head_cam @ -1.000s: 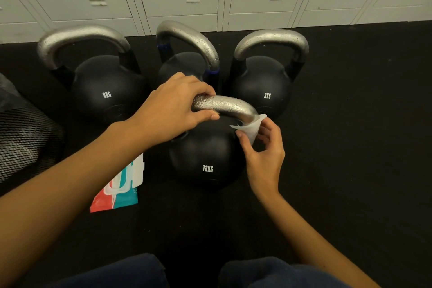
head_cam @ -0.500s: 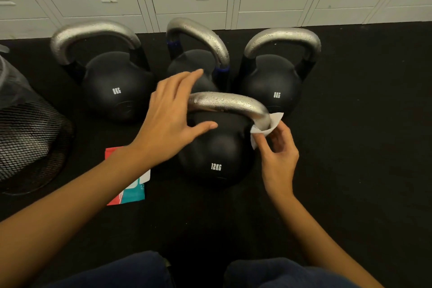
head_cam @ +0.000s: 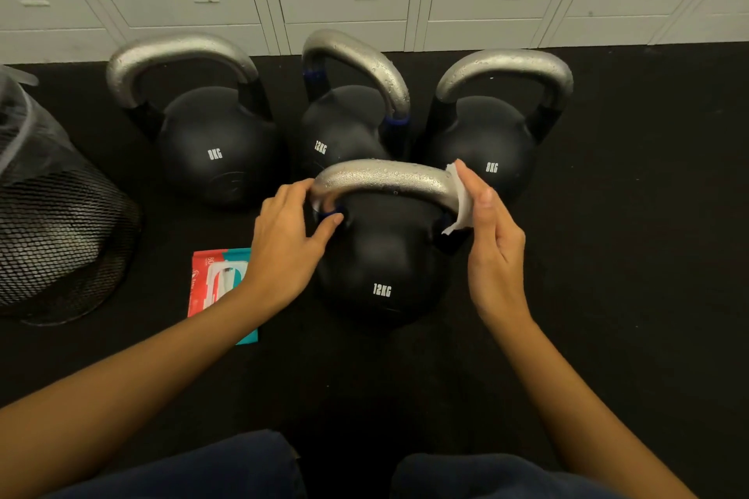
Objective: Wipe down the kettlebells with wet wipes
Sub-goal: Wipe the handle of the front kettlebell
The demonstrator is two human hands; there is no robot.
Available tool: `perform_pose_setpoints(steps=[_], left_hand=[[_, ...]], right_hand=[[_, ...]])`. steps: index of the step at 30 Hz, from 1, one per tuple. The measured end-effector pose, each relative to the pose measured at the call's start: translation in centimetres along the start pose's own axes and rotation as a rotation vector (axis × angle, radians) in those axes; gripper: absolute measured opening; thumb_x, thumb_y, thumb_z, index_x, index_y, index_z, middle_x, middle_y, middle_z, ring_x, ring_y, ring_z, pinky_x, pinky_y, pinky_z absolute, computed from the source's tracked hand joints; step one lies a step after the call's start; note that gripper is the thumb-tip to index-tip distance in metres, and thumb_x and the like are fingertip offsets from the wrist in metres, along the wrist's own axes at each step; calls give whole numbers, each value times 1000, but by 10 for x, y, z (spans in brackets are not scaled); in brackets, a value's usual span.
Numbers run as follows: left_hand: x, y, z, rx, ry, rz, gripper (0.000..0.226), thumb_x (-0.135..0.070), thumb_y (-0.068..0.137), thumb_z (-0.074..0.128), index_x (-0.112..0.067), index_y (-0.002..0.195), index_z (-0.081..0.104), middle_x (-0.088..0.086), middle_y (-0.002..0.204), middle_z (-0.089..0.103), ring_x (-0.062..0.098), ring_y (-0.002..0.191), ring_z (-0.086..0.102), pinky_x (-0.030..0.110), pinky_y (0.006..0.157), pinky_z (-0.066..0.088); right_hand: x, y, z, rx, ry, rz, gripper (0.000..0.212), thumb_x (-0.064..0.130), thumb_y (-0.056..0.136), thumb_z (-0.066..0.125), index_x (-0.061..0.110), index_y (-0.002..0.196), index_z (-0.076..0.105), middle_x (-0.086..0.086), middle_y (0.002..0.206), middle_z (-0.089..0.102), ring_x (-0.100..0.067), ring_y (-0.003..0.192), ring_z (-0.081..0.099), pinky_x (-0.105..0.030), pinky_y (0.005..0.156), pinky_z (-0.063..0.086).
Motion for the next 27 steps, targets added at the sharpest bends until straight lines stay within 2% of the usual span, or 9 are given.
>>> perform_pose_setpoints(steps=[3, 6, 9, 11, 12, 15, 20, 23, 27], left_hand=[[-1, -1, 1, 1, -17, -12, 46, -28, 88, 66, -12, 128, 51, 7, 120, 54, 24, 112, 50, 46, 98, 41], [-1, 0, 0, 4, -42, -11, 43, -26, 87, 66, -11, 126, 52, 7, 118, 54, 23, 111, 52, 48, 98, 42], [-3, -1, 0, -1, -46, 3, 40, -24, 88, 67, -11, 123, 53, 5, 114, 54, 22, 108, 53, 48, 96, 43], [-3, -1, 0, 4, -46, 4, 40, -24, 87, 67, -11, 123, 53, 5, 114, 53, 21, 107, 53, 48, 95, 44], [-4, -1, 0, 8, -45, 4, 40, -24, 87, 67, -11, 122, 53, 5, 113, 53, 20, 106, 53, 48, 95, 44], [-4, 0, -1, 18, -35, 11, 40, -24, 87, 67, -11, 122, 53, 6, 114, 54, 21, 105, 54, 48, 94, 45], [-4, -1, -2, 19, -16, 23, 40, -26, 87, 67, -11, 122, 53, 5, 113, 54, 21, 104, 55, 50, 93, 45], [-3, -1, -2, 17, 4, 38, 40, -27, 87, 67, -11, 121, 53, 4, 110, 54, 21, 102, 56, 52, 92, 46], [-2, 1, -3, 5, 11, 48, 39, -27, 86, 69, -12, 119, 54, -4, 104, 49, 22, 99, 58, 53, 90, 46]], right_hand=[[-15, -9, -3, -52, 81, 154, 35, 30, 106, 34, 29, 134, 54, 23, 125, 62, 6, 126, 51, -13, 103, 40], [-21, -7, -4, -63, 95, 240, 35, 26, 108, 33, 25, 133, 58, 19, 118, 66, 6, 117, 56, -9, 92, 42], [-4, 11, 1, -54, 67, 243, 33, 20, 106, 37, 19, 109, 70, 16, 93, 69, 4, 92, 61, -12, 80, 43], [10, 26, 4, 11, -34, 211, 33, 21, 103, 41, 18, 84, 67, 9, 74, 60, -2, 75, 54, -24, 72, 42], [15, 33, 6, 62, -106, 185, 32, 23, 101, 43, 18, 79, 65, 4, 72, 58, -5, 72, 52, -30, 70, 40], [19, 41, 11, 135, -266, 116, 32, 31, 96, 43, 17, 86, 71, -3, 78, 65, -13, 78, 58, -38, 74, 44], [8, 22, 5, 43, -65, 18, 28, 14, 101, 44, 17, 114, 69, 6, 109, 70, -2, 105, 62, -16, 89, 45], [-7, 24, -1, 41, 82, 202, 34, 14, 102, 37, 18, 105, 71, 4, 96, 71, -5, 94, 64, -16, 83, 45], [-6, 43, -2, 184, -74, 348, 43, 25, 93, 33, 10, 72, 67, -7, 68, 65, -16, 73, 57, -32, 76, 41]])
Point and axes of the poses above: each hand's wrist, its own y-axis towards the middle knuckle, its own z-axis out of the palm, x = y × z, the point moved 2 cm from there along y, towards the middle knuckle
